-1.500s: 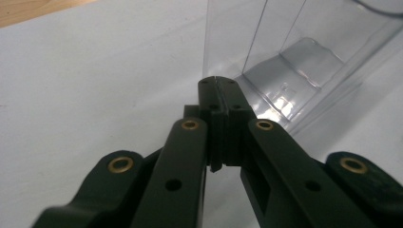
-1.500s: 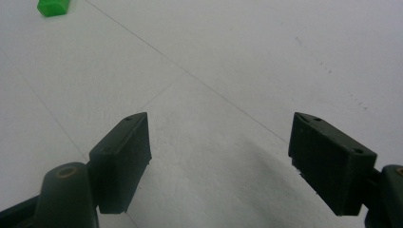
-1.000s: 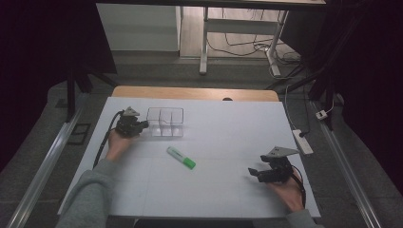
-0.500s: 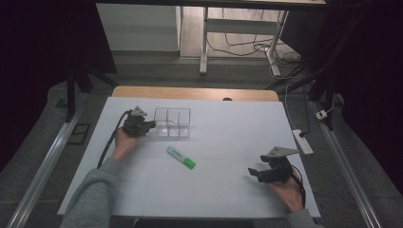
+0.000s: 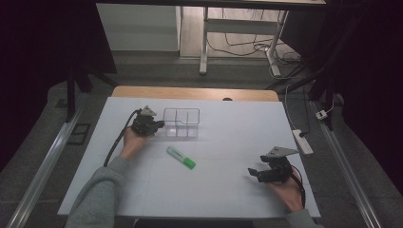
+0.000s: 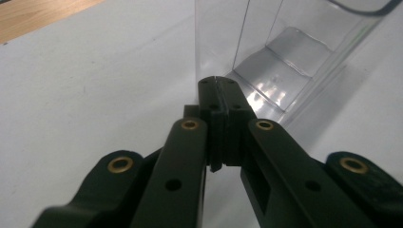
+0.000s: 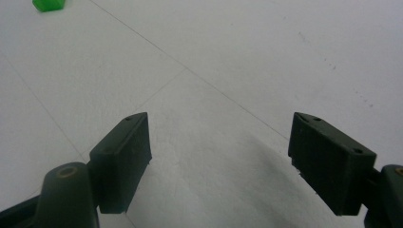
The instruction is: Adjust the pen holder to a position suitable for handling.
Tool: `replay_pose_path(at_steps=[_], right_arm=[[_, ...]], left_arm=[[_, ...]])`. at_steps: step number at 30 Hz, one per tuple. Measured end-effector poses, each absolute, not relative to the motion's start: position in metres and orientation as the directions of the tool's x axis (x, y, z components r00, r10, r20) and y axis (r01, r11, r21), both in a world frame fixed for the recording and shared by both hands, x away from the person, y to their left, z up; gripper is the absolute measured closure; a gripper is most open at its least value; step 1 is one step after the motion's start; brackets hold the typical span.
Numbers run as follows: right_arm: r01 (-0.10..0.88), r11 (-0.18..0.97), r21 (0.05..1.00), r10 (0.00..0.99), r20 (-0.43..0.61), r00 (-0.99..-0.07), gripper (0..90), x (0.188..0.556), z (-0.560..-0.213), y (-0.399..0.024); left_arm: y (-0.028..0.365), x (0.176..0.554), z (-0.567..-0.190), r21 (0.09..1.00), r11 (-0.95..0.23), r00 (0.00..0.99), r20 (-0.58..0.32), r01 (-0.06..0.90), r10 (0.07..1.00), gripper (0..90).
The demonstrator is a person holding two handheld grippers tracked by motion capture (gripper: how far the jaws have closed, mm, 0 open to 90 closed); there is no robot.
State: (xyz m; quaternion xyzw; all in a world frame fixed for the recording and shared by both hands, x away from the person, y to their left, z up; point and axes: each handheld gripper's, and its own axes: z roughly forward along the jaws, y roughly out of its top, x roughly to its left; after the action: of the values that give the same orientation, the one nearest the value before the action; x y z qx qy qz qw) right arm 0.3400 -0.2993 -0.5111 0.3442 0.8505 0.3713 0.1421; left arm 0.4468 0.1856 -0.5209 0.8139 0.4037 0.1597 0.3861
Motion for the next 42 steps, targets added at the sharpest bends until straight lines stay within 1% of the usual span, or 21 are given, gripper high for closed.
replay_pose_path(at_steps=[23, 32, 42], right_arm=[[0.488, 0.485, 0.726, 0.696, 0.018, -0.718, 21.6, 0.340, -0.512, -0.301], [0.488, 0.485, 0.726, 0.696, 0.019, -0.718, 21.6, 0.340, -0.512, -0.301], [0.488, 0.475, 0.733, 0.699, 0.023, -0.715, 21.6, 0.339, -0.511, -0.305]], left_arm=[[0.147, 0.455, -0.523, 0.746, -0.426, 0.678, -0.048, 0.513, 0.733, 88.6], [0.146, 0.455, -0.523, 0.743, -0.430, 0.683, -0.050, 0.513, 0.729, 88.3], [0.155, 0.448, -0.517, 0.740, -0.443, 0.694, -0.044, 0.506, 0.719, 88.6]])
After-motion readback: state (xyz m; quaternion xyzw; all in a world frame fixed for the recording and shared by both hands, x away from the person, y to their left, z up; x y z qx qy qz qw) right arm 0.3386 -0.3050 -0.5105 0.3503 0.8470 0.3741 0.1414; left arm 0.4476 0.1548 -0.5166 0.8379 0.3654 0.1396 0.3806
